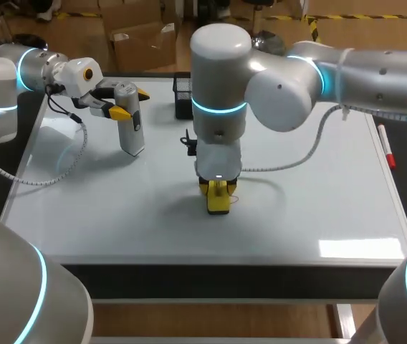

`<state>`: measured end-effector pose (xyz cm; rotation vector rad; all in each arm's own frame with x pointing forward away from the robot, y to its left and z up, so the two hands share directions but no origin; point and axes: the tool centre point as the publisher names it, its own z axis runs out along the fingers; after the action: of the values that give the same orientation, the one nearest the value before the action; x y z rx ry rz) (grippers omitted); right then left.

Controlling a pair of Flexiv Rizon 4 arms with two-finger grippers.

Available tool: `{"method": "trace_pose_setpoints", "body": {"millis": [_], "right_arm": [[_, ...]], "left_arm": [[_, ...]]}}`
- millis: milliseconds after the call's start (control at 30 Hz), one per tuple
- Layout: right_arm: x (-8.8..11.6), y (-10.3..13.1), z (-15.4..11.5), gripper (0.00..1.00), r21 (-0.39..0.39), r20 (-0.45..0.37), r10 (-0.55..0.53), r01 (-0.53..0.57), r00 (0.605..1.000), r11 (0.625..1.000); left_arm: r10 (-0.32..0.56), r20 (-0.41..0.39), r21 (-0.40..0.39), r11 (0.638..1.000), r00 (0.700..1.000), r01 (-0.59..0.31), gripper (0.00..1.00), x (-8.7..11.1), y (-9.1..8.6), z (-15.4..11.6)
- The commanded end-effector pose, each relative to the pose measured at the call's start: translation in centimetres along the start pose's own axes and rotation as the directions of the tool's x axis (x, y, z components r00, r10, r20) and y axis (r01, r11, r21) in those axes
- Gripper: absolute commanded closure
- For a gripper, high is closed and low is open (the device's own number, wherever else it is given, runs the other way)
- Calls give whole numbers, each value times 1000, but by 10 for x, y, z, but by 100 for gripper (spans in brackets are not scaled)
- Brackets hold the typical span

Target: Pick up the inspection probe, press it on each red-marked spot on the whiteboard one by one, put down the probe, pick up the eraser, and wipe off all the red marks.

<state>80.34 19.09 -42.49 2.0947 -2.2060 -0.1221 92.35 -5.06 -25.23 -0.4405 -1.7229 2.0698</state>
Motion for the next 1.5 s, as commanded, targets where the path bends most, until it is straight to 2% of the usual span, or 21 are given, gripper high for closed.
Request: {"method": "trace_pose_setpoints", "body": {"millis": [33, 1000, 1267, 1500], "right_arm": [[8, -2, 5, 100, -7, 5, 1, -1, 1000, 1000], [95, -2, 12, 100, -35, -26, 155, -156, 988, 987], [104, -3, -9, 100, -23, -6, 143, -143, 990, 989], [110, -8, -36, 100, 7, -25, 129, -129, 991, 992]], "left_arm": [[-1, -2, -2, 1000, 1000, 1, 100, 0, -2, 0], [-1, -2, -2, 1000, 1000, 1, 100, 0, -2, 0], [-1, -2, -2, 1000, 1000, 1, 100, 0, -2, 0], [-1, -2, -2, 1000, 1000, 1, 100, 0, -2, 0]]}}
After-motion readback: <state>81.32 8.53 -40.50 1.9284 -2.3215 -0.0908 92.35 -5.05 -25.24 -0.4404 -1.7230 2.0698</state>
